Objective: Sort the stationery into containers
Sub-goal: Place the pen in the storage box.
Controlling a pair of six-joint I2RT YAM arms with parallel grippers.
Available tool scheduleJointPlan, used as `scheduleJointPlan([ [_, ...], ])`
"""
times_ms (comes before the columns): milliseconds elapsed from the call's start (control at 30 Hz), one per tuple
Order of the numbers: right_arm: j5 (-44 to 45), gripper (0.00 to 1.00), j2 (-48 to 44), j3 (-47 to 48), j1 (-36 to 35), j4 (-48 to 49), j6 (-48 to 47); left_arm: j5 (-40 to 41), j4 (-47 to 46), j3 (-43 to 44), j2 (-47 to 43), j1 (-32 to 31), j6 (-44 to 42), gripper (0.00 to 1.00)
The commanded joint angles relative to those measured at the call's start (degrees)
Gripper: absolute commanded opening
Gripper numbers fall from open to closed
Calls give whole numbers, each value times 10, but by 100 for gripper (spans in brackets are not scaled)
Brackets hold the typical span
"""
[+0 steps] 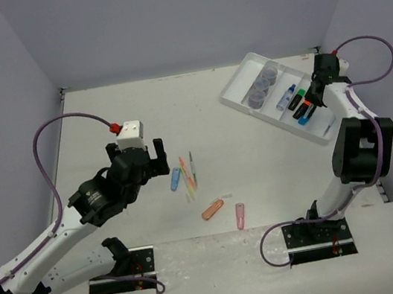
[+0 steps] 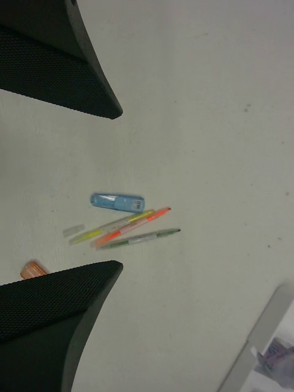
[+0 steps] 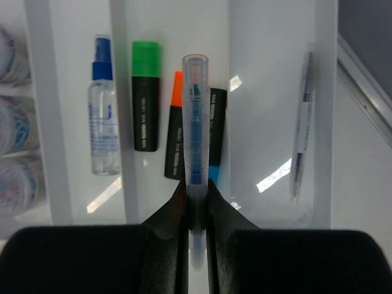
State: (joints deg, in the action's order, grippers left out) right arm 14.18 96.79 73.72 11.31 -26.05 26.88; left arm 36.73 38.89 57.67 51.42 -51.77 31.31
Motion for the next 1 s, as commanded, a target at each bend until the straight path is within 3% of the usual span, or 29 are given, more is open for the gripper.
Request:
scheduleJointPlan([
  [0,107,0,44,56,16,-47,-12,28,56,-9,-11,4,40,100],
  [300,132,1,115,89,46,-73,-32,83,56,-73,-62,4,41,100],
  [367,136,4,126,91,47,-73,-36,65,33,-94,-67,4,27,100],
  [433,139,11,134,94,47,-77,-36,45,24,-97,-66,4,21,100],
  [467,142,18,137,96,47,-79,-37,46,25,-97,-65,4,20,100],
  [533,152,43,145,106,48,-96,-33,36,20,-99,-65,4,15,100],
  [567,149,49,145,110,48,-101,-31,34,18,-100,-68,4,14,100],
  [733,118,59,120,125,45,-115,-29,27,15,-103,-70,4,9,100],
  [967,84,59,24,102,-34,-111,-28,25,12,-103,-65,21,4,100],
])
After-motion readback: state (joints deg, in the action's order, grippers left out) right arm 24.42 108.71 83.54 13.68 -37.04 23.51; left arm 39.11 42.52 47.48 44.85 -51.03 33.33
